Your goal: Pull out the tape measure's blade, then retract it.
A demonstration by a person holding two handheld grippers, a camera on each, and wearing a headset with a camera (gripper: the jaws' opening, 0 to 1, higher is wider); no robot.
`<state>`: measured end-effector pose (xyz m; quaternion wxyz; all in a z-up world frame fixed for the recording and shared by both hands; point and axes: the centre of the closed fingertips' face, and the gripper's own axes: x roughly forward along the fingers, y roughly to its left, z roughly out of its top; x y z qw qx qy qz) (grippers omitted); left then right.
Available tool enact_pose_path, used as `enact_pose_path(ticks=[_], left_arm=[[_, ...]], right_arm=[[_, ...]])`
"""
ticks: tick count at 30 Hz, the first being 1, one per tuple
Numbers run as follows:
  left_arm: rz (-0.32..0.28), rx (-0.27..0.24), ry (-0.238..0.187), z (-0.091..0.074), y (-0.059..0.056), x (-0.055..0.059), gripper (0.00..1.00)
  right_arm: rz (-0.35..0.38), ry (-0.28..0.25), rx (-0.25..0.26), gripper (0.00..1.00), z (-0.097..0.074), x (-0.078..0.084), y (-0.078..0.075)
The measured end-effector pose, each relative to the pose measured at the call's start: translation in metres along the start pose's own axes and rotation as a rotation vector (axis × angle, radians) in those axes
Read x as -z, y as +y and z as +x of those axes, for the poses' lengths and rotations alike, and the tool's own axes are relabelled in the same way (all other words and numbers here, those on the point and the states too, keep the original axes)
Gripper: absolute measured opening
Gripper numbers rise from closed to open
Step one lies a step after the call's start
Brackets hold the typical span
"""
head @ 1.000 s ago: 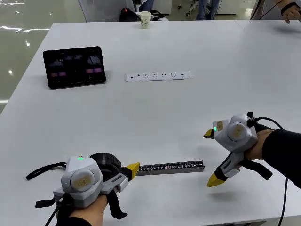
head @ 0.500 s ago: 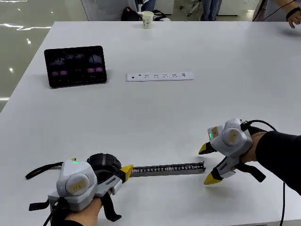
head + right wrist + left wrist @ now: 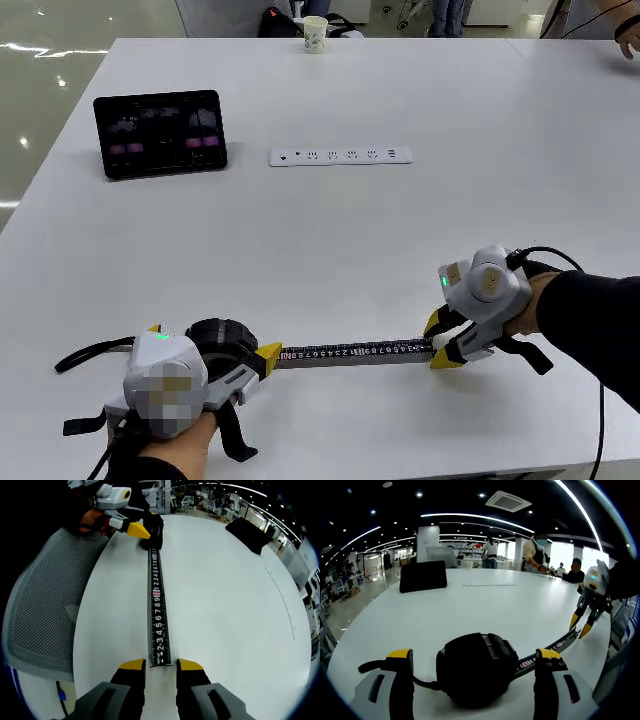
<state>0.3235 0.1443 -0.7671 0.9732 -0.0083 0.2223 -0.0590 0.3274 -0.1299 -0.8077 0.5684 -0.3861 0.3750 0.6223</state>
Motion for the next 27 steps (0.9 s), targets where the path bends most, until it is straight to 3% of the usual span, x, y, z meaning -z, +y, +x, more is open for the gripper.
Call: enact_pose_path(ticks=[4, 8, 11, 15, 22, 27], left_arm=[[0.000, -0.005, 0.001, 0.0011, 0.0017, 0.0004, 0.99], [-0.011, -0.008, 0.000, 0.0006, 0.0027, 0.0001, 0.99], [-0.020, -0.013, 0.000, 0.0007, 0.0039, 0.0003, 0.99], [-0.024, -0.015, -0.001, 0.0013, 0.0034, -0.0001, 0.98], [-0.026, -0.015, 0.016, 0.0039, -0.0015, 0.0018, 0.93], [-0.030, -0.015, 0.019, 0.0041, -0.0023, -0.0009, 0.81]], right_arm=[[-0.043, 0.015, 0.032, 0.17, 0.0015, -0.0009, -0.0012], [-0.076, 0.000, 0.013, 0.12, 0.0014, -0.0005, 0.0038], [-0.061, -0.014, 0.011, 0.12, 0.0009, -0.0010, 0.0029], [-0.104, 0.018, 0.005, 0.12, 0.0014, -0.0019, 0.0044], [-0.056, 0.052, 0.006, 0.12, 0.0021, -0.0014, 0.0022], [-0.047, 0.082, 0.016, 0.12, 0.0027, -0.0011, 0.0027]])
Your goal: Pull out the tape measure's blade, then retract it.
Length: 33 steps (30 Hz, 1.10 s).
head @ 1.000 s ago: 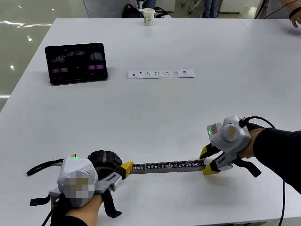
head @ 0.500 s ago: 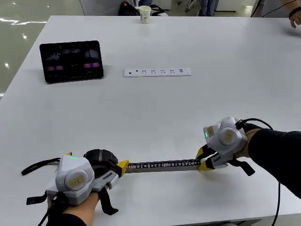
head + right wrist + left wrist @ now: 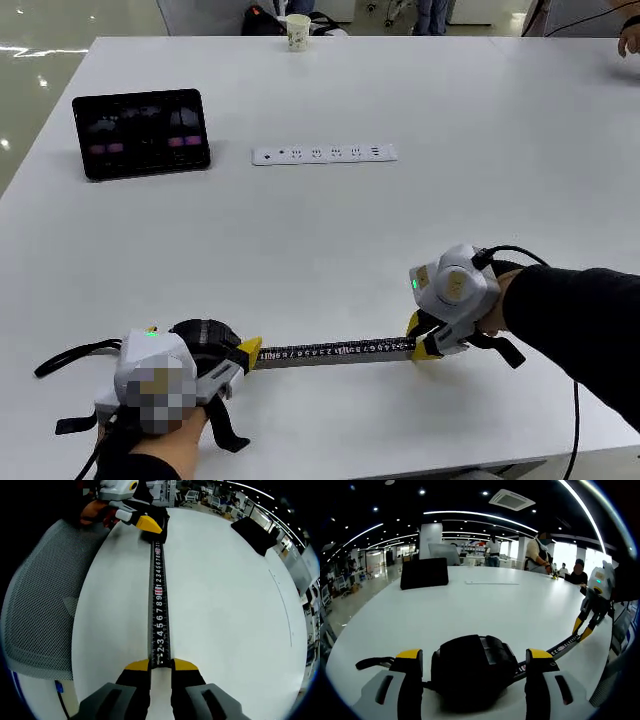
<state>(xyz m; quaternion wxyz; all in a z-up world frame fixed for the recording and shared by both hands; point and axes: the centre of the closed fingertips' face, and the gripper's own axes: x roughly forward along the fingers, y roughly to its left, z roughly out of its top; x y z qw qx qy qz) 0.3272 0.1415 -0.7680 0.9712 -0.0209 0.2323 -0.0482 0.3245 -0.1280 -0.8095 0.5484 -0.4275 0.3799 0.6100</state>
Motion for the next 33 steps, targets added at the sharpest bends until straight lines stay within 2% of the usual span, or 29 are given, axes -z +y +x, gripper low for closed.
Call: enact_pose_path(ticks=[4, 7, 8, 9, 10, 13, 18, 24, 28, 30, 33], left_arm=[[0.007, -0.020, 0.005, 0.0019, 0.0034, 0.0006, 0.83], [-0.024, -0.025, 0.015, 0.0026, 0.0070, 0.0012, 0.79], [-0.036, -0.023, 0.026, 0.0020, 0.0065, 0.0029, 0.77], [-0.069, -0.014, 0.054, 0.0010, 0.0046, 0.0073, 0.75], [-0.091, -0.010, 0.059, 0.0000, 0.0036, 0.0069, 0.73], [-0.062, 0.002, 0.047, -0.0004, 0.0002, 0.0025, 0.64], [-0.056, 0.003, 0.062, 0.0009, 0.0005, 0.0034, 0.64], [-0.039, 0.007, 0.096, 0.0023, 0.0002, 0.0053, 0.63], [-0.031, 0.007, 0.114, 0.0025, 0.0001, 0.0056, 0.62], [-0.031, 0.006, 0.115, 0.0020, 0.0001, 0.0060, 0.62], [-0.025, 0.007, 0.113, 0.0016, 0.0000, 0.0059, 0.62]], right_arm=[[0.016, 0.017, 0.001, 0.12, -0.0004, 0.0010, -0.0009], [0.036, 0.031, -0.005, 0.12, 0.0006, 0.0014, -0.0030], [0.038, 0.033, -0.006, 0.12, 0.0008, 0.0013, -0.0033], [0.041, 0.037, -0.007, 0.12, 0.0011, 0.0013, -0.0030], [0.043, 0.042, -0.006, 0.12, 0.0013, 0.0014, -0.0029], [0.061, 0.046, -0.001, 0.12, 0.0017, 0.0019, -0.0036], [0.064, 0.041, -0.005, 0.12, 0.0018, 0.0021, -0.0039], [0.093, 0.066, -0.008, 0.11, 0.0022, 0.0017, -0.0063], [0.080, 0.050, -0.016, 0.11, 0.0014, 0.0021, -0.0068], [0.117, 0.044, -0.013, 0.11, 0.0010, 0.0005, -0.0071], [0.109, 0.058, -0.007, 0.10, 0.0026, 0.0002, -0.0064]])
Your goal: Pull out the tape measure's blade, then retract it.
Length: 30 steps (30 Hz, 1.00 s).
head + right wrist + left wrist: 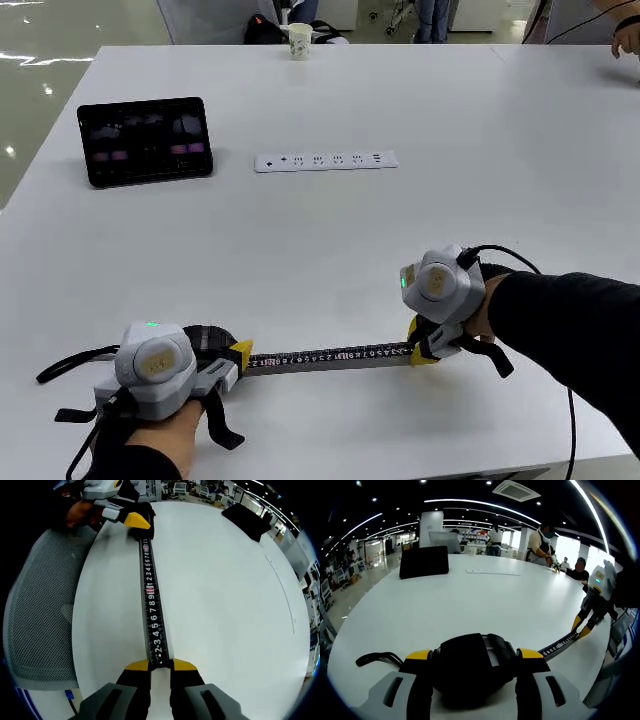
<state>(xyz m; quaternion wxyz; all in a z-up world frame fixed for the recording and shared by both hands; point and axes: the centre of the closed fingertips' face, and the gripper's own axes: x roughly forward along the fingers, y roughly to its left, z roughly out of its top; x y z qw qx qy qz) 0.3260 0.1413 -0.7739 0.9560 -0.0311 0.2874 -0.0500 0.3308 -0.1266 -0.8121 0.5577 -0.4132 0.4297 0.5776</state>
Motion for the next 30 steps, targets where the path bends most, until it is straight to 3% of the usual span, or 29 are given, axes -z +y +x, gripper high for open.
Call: enact_pose_path(ticks=[10, 11, 18, 30], left_arm=[[0.002, 0.007, 0.003, 0.0008, -0.0002, 0.0004, 0.62], [0.002, 0.010, 0.001, 0.0008, -0.0004, 0.0004, 0.62], [0.000, 0.008, 0.013, 0.0017, 0.0001, 0.0015, 0.62], [-0.001, 0.011, 0.016, 0.0015, 0.0009, 0.0019, 0.62]], right_arm=[[0.003, 0.045, 0.011, 0.11, -0.0002, -0.0004, -0.0005], [0.041, 0.044, 0.012, 0.11, -0.0003, -0.0001, -0.0005], [0.019, 0.046, 0.013, 0.11, 0.0001, -0.0008, -0.0003], [0.058, 0.005, 0.030, 0.11, 0.0003, -0.0047, 0.0002]])
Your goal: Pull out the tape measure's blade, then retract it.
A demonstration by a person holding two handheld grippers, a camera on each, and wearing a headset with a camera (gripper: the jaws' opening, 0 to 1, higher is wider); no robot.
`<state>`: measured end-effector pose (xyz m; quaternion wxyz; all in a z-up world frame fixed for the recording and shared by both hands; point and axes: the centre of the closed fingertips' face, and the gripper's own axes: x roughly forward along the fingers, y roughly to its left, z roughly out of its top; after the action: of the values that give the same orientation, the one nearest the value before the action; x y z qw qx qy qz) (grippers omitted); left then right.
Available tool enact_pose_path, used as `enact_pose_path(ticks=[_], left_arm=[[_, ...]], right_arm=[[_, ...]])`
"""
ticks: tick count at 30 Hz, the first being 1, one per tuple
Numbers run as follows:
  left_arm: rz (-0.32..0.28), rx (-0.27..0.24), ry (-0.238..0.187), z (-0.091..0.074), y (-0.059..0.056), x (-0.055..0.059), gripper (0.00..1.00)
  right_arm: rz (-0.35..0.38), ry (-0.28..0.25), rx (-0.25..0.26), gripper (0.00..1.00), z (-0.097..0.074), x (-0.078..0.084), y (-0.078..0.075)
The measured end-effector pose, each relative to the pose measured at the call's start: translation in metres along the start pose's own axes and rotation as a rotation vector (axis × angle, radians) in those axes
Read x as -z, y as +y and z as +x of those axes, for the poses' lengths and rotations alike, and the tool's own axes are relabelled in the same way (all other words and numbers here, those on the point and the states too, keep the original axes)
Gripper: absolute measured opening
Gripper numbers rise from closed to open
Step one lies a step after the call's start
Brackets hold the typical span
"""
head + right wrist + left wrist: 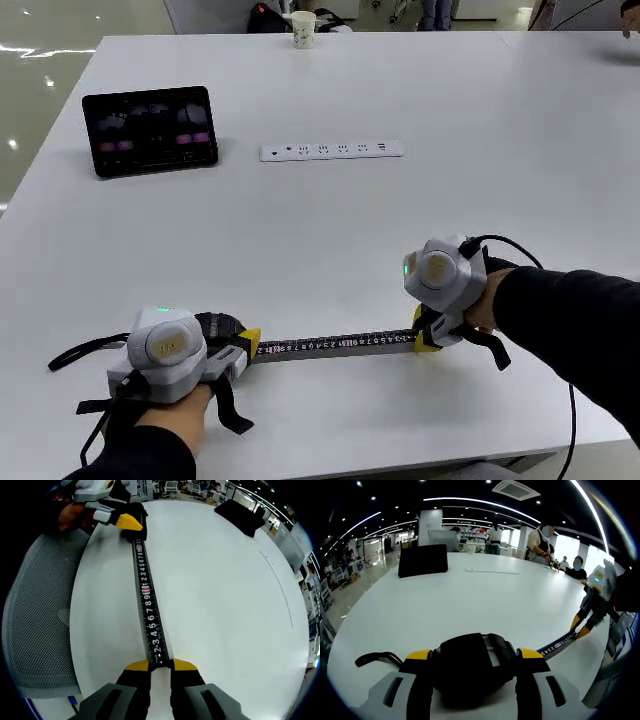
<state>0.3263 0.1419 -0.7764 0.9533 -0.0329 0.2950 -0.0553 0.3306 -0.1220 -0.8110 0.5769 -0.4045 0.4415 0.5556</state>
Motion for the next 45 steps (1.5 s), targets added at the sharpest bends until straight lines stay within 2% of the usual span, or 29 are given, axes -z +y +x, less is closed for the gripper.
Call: enact_pose_path(ticks=[2, 4, 8, 17, 21, 27, 45], left_arm=[[0.000, 0.001, 0.002, 0.000, 0.000, 0.000, 0.62], [0.001, 0.001, 0.001, 0.000, 0.000, 0.001, 0.62], [0.003, 0.002, 0.005, 0.000, 0.000, 0.000, 0.62], [0.005, 0.003, 0.011, -0.001, 0.000, 0.001, 0.62], [0.004, 0.003, 0.013, 0.000, 0.000, 0.001, 0.63], [0.005, 0.004, 0.016, -0.001, 0.000, 0.001, 0.63], [0.006, 0.007, 0.020, -0.001, 0.001, 0.002, 0.63]], right_arm=[[-0.019, 0.012, -0.002, 0.11, 0.000, -0.001, 0.001], [0.001, 0.020, -0.006, 0.11, 0.001, -0.002, 0.000], [0.039, 0.015, -0.009, 0.11, 0.001, -0.003, -0.001], [0.020, 0.014, -0.018, 0.11, 0.003, -0.005, -0.001], [0.050, 0.013, -0.017, 0.11, 0.003, -0.007, -0.001], [0.027, 0.020, -0.015, 0.11, 0.004, -0.009, 0.000], [0.022, 0.014, -0.009, 0.11, 0.006, -0.014, 0.001]])
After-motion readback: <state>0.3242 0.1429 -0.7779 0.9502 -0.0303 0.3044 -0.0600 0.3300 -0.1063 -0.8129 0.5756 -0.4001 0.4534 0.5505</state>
